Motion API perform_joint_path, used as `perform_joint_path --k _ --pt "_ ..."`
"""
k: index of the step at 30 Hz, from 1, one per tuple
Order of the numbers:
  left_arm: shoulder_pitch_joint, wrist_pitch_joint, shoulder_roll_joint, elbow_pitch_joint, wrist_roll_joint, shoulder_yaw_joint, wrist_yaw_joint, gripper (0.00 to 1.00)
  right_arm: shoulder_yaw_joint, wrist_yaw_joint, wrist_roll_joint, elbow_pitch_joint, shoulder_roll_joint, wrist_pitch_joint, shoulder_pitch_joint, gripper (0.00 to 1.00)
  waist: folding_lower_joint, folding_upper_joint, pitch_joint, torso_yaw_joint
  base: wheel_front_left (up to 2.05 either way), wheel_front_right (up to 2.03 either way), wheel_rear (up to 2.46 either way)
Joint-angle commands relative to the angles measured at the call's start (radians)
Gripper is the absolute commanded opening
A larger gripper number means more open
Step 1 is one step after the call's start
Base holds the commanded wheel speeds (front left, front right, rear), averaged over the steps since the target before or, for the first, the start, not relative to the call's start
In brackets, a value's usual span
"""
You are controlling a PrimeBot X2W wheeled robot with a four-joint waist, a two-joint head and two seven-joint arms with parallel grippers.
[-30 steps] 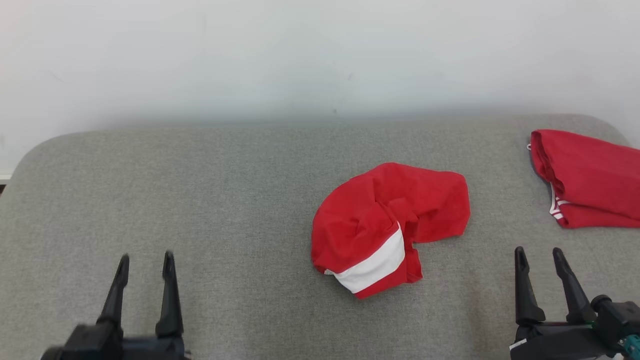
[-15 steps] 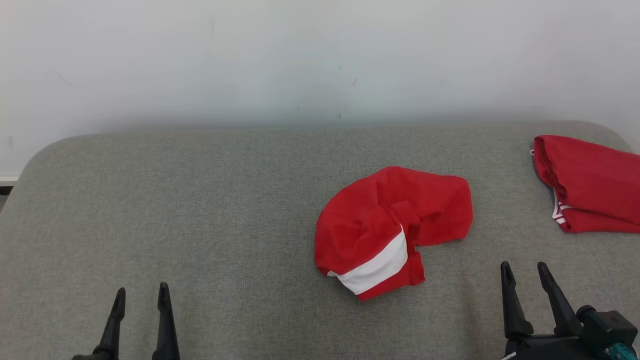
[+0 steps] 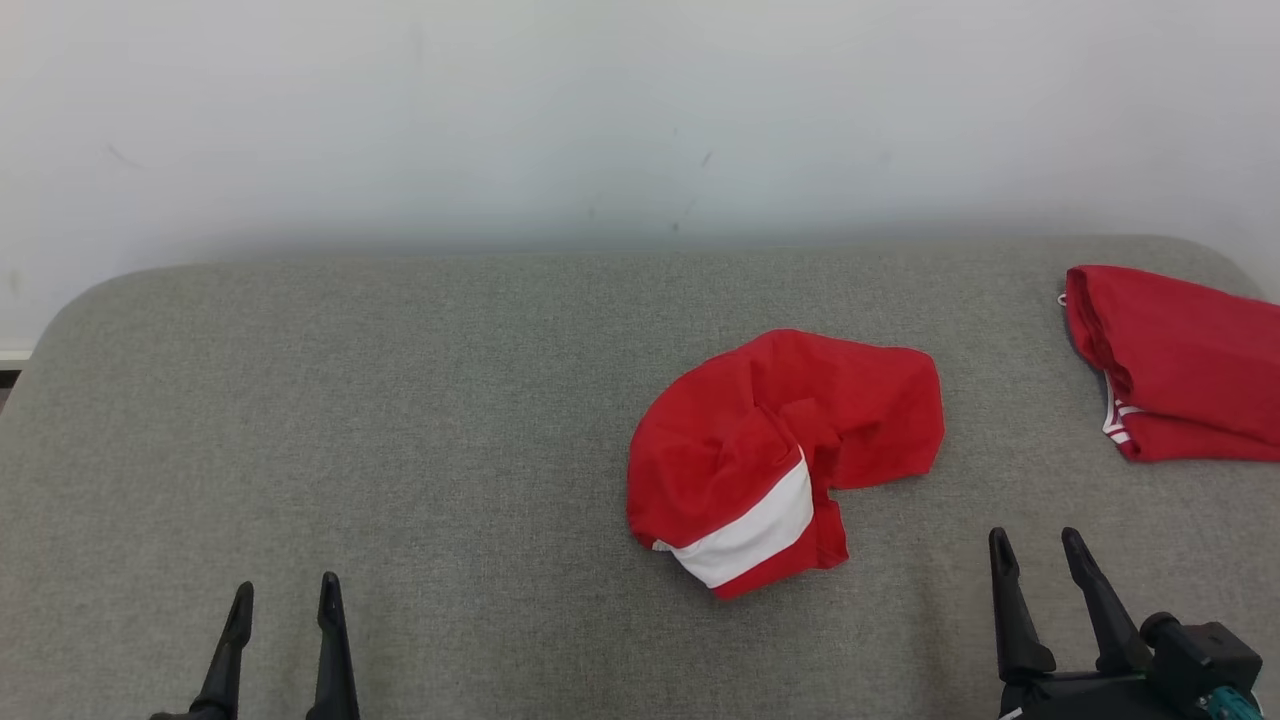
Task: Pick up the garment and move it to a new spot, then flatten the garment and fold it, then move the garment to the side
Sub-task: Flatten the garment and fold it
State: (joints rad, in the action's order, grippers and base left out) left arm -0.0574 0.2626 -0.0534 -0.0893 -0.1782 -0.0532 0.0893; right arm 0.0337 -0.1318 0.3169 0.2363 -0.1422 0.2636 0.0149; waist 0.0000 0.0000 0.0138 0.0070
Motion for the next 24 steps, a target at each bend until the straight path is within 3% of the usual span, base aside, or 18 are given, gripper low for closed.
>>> perform_joint_path --k 1,10,24 --pt "0.004 0.003 0.003 -0.004 0.006 -0.004 0.005 1.0 0.01 0.003 0.008 -0.001 -0.003 0.001 0.001 1.0 0.0 0.0 0.001 0.003 0.0 0.0 0.0" --pt "0.027 0.003 0.003 -0.009 -0.003 0.022 0.001 1.0 0.103 0.003 0.023 0.06 -0.051 -0.001 0.107 1.0 0.0 0.0 0.026 0.027 0.0 0.0 0.0" --pt "0.087 0.003 0.003 -0.012 -0.033 0.097 -0.031 1.0 0.278 0.003 0.158 0.406 -0.091 -0.026 0.421 1.0 0.0 0.0 0.109 0.132 0.0 0.0 0.0"
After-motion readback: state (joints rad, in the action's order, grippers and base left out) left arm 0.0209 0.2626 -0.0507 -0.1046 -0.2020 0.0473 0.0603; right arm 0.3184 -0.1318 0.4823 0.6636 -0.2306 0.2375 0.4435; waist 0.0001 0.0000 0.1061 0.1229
